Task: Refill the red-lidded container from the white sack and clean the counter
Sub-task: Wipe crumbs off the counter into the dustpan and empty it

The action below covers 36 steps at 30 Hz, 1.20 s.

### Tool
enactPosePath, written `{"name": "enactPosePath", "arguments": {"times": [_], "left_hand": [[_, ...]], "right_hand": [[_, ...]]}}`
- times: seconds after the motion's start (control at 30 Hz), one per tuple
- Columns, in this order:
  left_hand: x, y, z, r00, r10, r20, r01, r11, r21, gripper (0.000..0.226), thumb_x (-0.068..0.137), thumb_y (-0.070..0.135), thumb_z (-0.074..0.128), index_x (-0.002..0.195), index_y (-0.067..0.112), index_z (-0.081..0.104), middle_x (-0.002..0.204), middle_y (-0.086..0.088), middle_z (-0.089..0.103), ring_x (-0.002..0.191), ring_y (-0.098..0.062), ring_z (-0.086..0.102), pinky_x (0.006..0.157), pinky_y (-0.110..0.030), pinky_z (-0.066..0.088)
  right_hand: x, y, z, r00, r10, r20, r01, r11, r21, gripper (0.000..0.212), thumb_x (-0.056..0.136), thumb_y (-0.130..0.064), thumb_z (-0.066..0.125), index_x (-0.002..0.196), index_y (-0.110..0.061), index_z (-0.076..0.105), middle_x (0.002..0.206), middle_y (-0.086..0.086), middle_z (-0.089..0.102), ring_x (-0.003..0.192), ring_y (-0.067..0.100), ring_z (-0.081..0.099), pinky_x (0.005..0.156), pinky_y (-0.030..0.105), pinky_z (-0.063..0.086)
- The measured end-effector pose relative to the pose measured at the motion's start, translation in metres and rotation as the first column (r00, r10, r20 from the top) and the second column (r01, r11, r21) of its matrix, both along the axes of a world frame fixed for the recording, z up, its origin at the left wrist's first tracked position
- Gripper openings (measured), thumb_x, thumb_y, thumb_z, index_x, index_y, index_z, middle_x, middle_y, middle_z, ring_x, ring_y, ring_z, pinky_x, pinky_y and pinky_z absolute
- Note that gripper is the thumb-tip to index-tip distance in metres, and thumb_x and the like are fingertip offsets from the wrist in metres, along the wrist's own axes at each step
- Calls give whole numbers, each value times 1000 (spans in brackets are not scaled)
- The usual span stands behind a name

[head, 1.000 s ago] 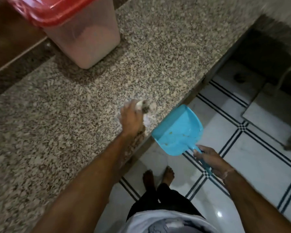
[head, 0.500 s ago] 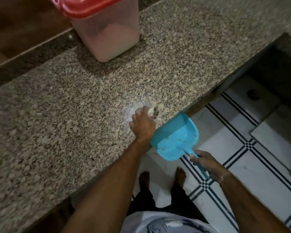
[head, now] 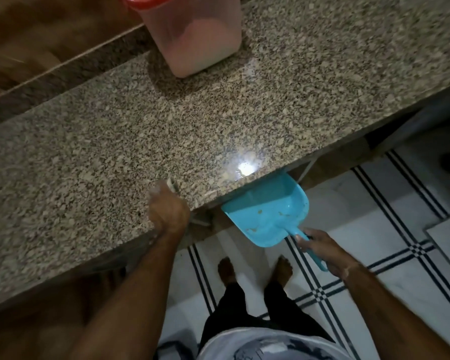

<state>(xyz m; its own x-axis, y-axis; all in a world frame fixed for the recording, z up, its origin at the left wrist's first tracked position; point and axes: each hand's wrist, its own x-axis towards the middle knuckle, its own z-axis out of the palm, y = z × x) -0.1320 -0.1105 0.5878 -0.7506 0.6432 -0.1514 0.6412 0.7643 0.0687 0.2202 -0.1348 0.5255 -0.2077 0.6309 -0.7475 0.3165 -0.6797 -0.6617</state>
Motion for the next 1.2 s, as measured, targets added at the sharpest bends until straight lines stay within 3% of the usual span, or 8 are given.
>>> {"name": "enactPosePath", "arguments": {"times": [0.13, 0.27, 0.37, 0.47, 0.7, 0.87, 1.0, 1.2], "left_hand": [[60, 40, -2, 994, -93, 55, 89, 994, 68, 37, 97, 18, 59, 131, 18, 44, 114, -13, 58, 76, -20, 53, 56, -31, 43], [113, 78, -1, 967, -198, 159, 171, 971, 169, 38, 99, 17, 53, 136, 18, 42, 113, -11, 57, 79, -21, 59, 58, -32, 50], [126, 94, 2, 934, -252, 252, 206, 959, 196, 36, 102, 17, 50, 138, 17, 43, 118, -10, 57, 85, -23, 61, 56, -31, 44], [108, 97, -1, 881, -325, 344, 233, 930, 283, 33, 103, 17, 48, 136, 19, 46, 115, -9, 59, 88, -24, 63, 63, -38, 55], [73, 82, -21, 769, -492, 408, 335, 854, 399, 48, 101, 59, 33, 125, 30, 63, 110, -8, 64, 99, -31, 63, 79, -54, 60], [111, 67, -12, 737, -617, 276, 527, 780, 337, 45, 104, 46, 40, 138, 26, 62, 130, -8, 50, 118, -23, 40, 92, -37, 39], [112, 51, -7, 695, -708, 127, 661, 699, 273, 36, 105, 31, 49, 138, 20, 60, 136, -10, 55, 117, -26, 49, 88, -34, 45], [91, 71, -3, 658, -736, 159, 710, 677, 195, 21, 102, 27, 59, 107, 10, 71, 96, -7, 70, 83, -20, 66, 63, -25, 49]], "right_hand": [[7, -1, -7, 999, 4, -46, -5, 1000, -19, 15, 103, -10, 59, 111, -9, 71, 88, 4, 59, 82, 13, 54, 62, 9, 48], [12, -1, -11, 999, -11, -40, 10, 1000, -24, 16, 103, -11, 59, 114, -10, 71, 87, 3, 62, 82, 13, 55, 64, 12, 48], [12, 0, -11, 999, -21, -41, 20, 999, -32, 21, 102, -13, 61, 120, -9, 71, 99, 7, 67, 91, 17, 60, 79, 25, 51], [13, 3, -7, 997, -19, -71, 17, 1000, -16, 21, 102, -11, 60, 120, -10, 71, 97, 7, 65, 91, 17, 57, 80, 27, 49], [11, 5, -8, 998, -5, -60, 5, 1000, 1, 25, 103, -11, 59, 126, -10, 66, 82, -2, 58, 75, 9, 51, 63, 15, 46], [2, 3, -9, 997, 16, -69, -14, 1000, 20, 18, 102, -11, 59, 117, -13, 69, 88, 1, 60, 82, 14, 52, 71, 22, 46], [-10, 4, -9, 996, 5, -84, -3, 999, 32, 14, 101, -11, 61, 111, -18, 68, 85, -4, 62, 81, 11, 55, 69, 19, 47], [-30, 7, -7, 996, 35, -82, -32, 999, 38, 18, 98, -18, 64, 111, -26, 73, 91, -4, 67, 81, 9, 57, 73, 26, 49]]}}
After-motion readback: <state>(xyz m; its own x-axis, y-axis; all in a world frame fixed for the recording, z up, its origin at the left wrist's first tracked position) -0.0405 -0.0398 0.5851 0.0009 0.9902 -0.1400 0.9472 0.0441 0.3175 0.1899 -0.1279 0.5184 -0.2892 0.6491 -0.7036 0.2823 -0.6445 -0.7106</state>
